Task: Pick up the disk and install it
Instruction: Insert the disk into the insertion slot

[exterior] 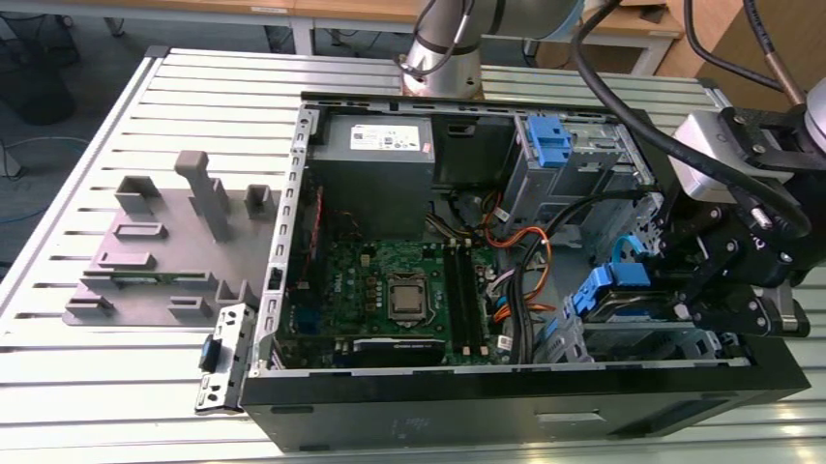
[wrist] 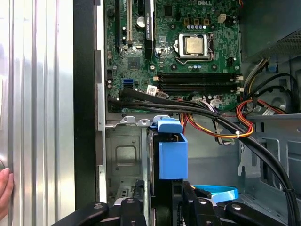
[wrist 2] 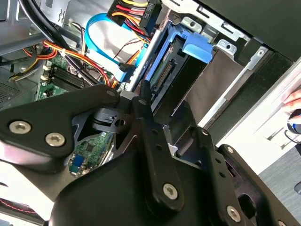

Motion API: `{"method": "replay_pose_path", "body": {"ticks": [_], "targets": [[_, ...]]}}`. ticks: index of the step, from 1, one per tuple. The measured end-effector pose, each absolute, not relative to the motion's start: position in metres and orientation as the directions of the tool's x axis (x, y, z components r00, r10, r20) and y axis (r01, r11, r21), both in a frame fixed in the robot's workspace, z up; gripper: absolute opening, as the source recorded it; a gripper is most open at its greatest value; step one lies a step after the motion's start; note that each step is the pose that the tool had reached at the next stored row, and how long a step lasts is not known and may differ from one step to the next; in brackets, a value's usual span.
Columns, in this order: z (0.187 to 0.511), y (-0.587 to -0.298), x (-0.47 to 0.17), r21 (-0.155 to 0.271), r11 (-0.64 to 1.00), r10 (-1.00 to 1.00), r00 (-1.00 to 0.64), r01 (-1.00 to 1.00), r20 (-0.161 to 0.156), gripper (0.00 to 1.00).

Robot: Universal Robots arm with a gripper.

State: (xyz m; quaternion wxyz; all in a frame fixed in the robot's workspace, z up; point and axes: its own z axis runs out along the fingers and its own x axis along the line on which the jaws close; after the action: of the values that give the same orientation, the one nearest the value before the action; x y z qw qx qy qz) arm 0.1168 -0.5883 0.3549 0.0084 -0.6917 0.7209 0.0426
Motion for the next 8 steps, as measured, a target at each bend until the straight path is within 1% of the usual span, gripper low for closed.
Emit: {"method": "replay_pose_path", "body": {"ticks": [6, 7, 8], "targets": [[0.3549, -0.5883, 0.1168, 0.050, 0.039, -0.997, -0.043, -0.998, -0.071, 0.43], [0.3549, -0.5883, 0.1168, 0.050, 0.039, -0.997, -0.043, -0.998, -0.071, 0.49], [0.3549, -0.5883, 0.1168, 0.050, 0.039, -0.997, -0.043, -0.998, -0.071, 0.49]]}}
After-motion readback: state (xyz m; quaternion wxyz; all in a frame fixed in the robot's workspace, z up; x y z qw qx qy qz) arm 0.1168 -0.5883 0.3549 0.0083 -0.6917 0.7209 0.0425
